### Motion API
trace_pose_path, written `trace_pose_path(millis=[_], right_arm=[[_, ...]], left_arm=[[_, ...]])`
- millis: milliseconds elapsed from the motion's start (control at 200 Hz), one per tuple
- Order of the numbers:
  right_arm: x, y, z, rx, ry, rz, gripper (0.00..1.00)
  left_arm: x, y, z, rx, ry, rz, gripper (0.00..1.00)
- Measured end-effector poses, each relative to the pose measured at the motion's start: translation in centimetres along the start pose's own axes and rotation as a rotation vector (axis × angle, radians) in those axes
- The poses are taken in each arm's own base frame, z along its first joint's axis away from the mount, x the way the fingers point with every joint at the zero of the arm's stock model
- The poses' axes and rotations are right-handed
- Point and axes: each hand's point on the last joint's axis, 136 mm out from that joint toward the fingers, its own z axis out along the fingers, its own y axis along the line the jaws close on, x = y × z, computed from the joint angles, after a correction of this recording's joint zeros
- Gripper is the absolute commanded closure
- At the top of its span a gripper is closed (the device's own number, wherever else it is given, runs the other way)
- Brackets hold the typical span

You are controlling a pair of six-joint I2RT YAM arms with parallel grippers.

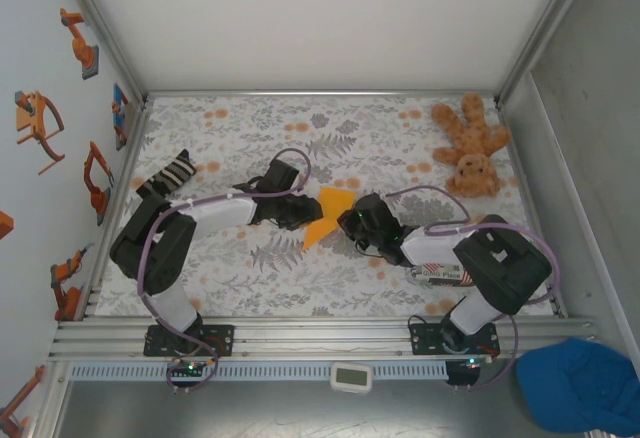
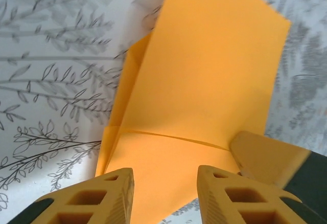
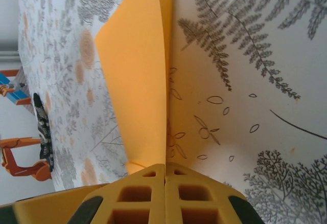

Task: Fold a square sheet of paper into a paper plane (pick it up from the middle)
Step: Fold the wing for the fifth time at the center of the table.

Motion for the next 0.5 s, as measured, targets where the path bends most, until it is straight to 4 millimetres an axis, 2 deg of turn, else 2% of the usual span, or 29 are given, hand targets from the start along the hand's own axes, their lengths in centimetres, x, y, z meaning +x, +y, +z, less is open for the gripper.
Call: trace_pose_path(millis=[110, 185, 501], right_arm=[[-0.7, 1.4, -1.2, -0.021, -0.026, -0.006, 1.0], [-1.2, 2.0, -1.9, -0.03, -0.037, 0.0, 1.0], [-2.6, 0.8, -2.8, 0.032, -0.06, 0.049, 1.0]], left_arm=[[-0.5, -1.0, -1.8, 0.028, -0.078, 0.125, 0.5], [-0.2, -1.5, -2.2, 0.026, -0.116, 0.224, 0.47], [2.6, -2.9, -0.4, -0.042, -0.199, 0.672, 0.4]])
